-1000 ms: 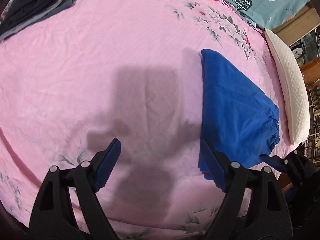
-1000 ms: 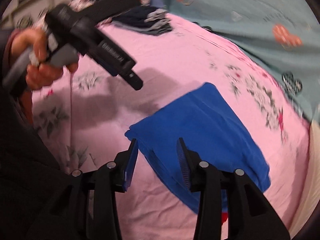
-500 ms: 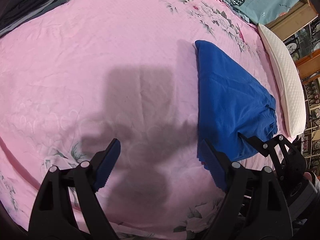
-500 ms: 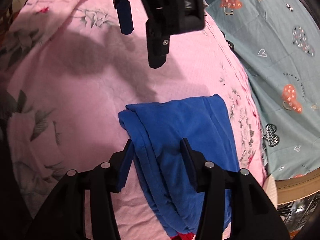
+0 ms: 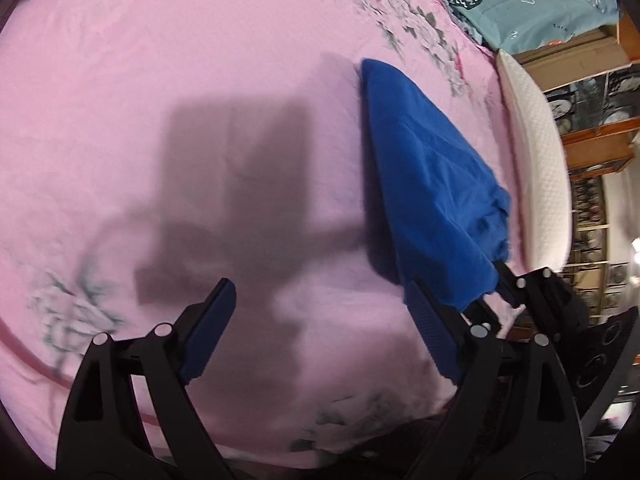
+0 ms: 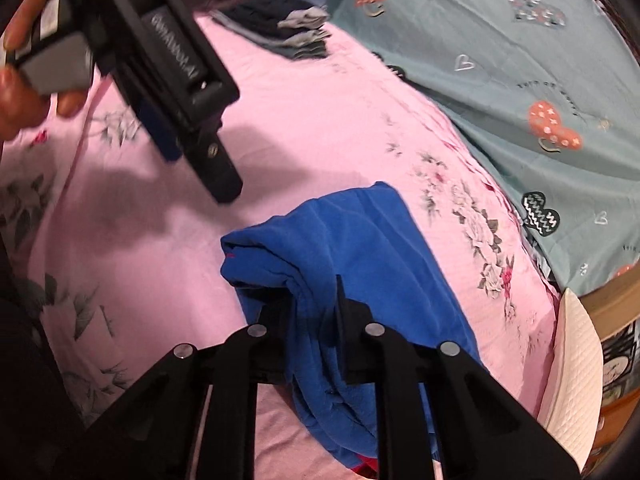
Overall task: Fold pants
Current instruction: 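Grasp the blue pants with the left tool and lift them with both tools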
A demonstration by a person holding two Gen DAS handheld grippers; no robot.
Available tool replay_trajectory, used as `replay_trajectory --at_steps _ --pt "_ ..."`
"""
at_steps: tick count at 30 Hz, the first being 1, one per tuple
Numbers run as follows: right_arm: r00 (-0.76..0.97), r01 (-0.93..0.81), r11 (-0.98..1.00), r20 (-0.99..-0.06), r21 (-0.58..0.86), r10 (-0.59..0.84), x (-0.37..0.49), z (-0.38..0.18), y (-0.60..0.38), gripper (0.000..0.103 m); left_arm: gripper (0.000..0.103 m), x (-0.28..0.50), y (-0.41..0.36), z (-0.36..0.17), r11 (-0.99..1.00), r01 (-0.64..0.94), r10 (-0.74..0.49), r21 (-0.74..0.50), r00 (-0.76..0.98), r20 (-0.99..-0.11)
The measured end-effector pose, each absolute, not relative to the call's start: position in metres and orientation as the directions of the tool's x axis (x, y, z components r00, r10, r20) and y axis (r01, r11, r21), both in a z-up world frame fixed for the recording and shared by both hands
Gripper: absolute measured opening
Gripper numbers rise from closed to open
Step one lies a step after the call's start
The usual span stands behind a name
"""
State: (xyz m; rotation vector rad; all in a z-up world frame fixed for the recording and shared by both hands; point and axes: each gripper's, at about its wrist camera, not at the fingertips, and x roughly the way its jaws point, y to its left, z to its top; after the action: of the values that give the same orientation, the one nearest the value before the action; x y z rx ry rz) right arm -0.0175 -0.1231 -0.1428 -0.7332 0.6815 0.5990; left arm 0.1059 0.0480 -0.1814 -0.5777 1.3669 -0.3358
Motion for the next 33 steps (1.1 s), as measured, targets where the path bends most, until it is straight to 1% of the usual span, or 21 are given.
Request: replay_trajectory --at_steps 2,8,10,12,13,14,15,17,18,20,23,25,26,27,28,30,31,33 --pt "0.642 -0.690 0.603 -0.724 -0.400 0.254 -0.020 -0.141 -0.126 0.015 0.089 0.108 0.039 -0.182 0.751 -0.117 -0.630 -0.649 0.164 -0.759" --pt "0.647 -0.690 0.603 -0.714 -0.400 0.266 -0.030 -0.143 -0.129 0.015 0.092 0.122 0.014 -0.180 0.605 -0.162 -0.768 -0.779 0.137 -0.625" --pt "0.645 -0.690 0.611 -0.714 -0.389 0.273 -0.030 -0.143 -0.130 0.015 0.092 0.128 0.001 -0.180 0.595 -0.154 -0.782 -0.789 0.118 -0.612" --pt "0.645 -0.687 0.620 -0.711 -0.379 0.280 -0.031 -0.143 -0.131 0.015 0.092 0.134 -0.015 -0.183 0.615 -0.138 -0.771 -0.776 0.101 -0.629" --pt "0.646 -0.685 0.625 -0.708 -0.374 0.285 -0.031 -0.142 -0.132 0.015 0.089 0.137 -0.019 -0.184 0.619 -0.134 -0.768 -0.774 0.100 -0.632" --pt "0.645 -0.685 0.628 -0.707 -0.369 0.289 -0.032 -0.142 -0.133 0.016 0.083 0.138 -0.025 -0.187 0.624 -0.133 -0.766 -0.770 0.095 -0.636" --pt "0.637 -0.688 0.632 -0.713 -0.357 0.291 -0.031 -0.142 -0.135 0.016 0.080 0.140 -0.030 -0.190 0.608 -0.135 -0.777 -0.782 0.098 -0.622" --pt "0.629 -0.690 0.641 -0.717 -0.336 0.301 -0.029 -0.143 -0.140 0.016 0.070 0.142 -0.035 -0.194 0.575 -0.150 -0.800 -0.804 0.098 -0.591" --pt "0.624 -0.689 0.648 -0.720 -0.325 0.304 -0.028 -0.144 -0.142 0.016 0.068 0.145 -0.037 -0.195 0.578 -0.151 -0.798 -0.802 0.100 -0.594" --pt "0.605 -0.694 0.659 -0.731 -0.289 0.316 -0.025 -0.146 -0.145 0.015 0.056 0.146 -0.038 -0.198 0.584 -0.155 -0.792 -0.797 0.103 -0.601" --pt "0.532 -0.731 0.649 -0.773 -0.212 0.347 -0.016 -0.148 -0.151 0.018 0.048 0.146 -0.038 -0.204 0.575 -0.175 -0.798 -0.799 0.098 -0.595" --pt "0.482 -0.763 0.625 -0.791 -0.167 0.377 -0.014 -0.141 -0.160 0.020 0.048 0.147 -0.041 -0.203 0.587 -0.172 -0.789 -0.791 0.100 -0.607" --pt "0.467 -0.771 0.622 -0.787 -0.139 0.403 -0.012 -0.134 -0.172 0.024 0.047 0.148 -0.042 -0.203 0.600 -0.171 -0.778 -0.782 0.104 -0.620" --pt "0.473 -0.765 0.632 -0.776 -0.126 0.418 -0.011 -0.126 -0.182 0.040 0.047 0.149 -0.040 -0.203 0.610 -0.172 -0.769 -0.773 0.105 -0.630" --pt "0.485 -0.752 0.649 -0.761 -0.112 0.431 -0.007 -0.119 -0.194 0.049 0.046 0.149 -0.040 -0.205 0.617 -0.183 -0.762 -0.766 0.107 -0.639" --pt "0.523 -0.698 0.713 -0.729 -0.069 0.442 0.012 -0.104 -0.226 0.054 0.046 0.147 -0.037 -0.211 0.639 -0.204 -0.739 -0.741 0.103 -0.666" --pt "0.532 -0.655 0.756 -0.720 -0.016 0.446 0.030 -0.100 -0.246 0.057 0.046 0.146 -0.037 -0.216 0.651 -0.221 -0.725 -0.726 0.102 -0.681" --pt "0.537 -0.580 0.812 -0.716 0.072 0.447 0.057 -0.102 -0.275 0.061 0.046 0.146 -0.036 -0.222 0.645 -0.251 -0.723 -0.721 0.105 -0.683"
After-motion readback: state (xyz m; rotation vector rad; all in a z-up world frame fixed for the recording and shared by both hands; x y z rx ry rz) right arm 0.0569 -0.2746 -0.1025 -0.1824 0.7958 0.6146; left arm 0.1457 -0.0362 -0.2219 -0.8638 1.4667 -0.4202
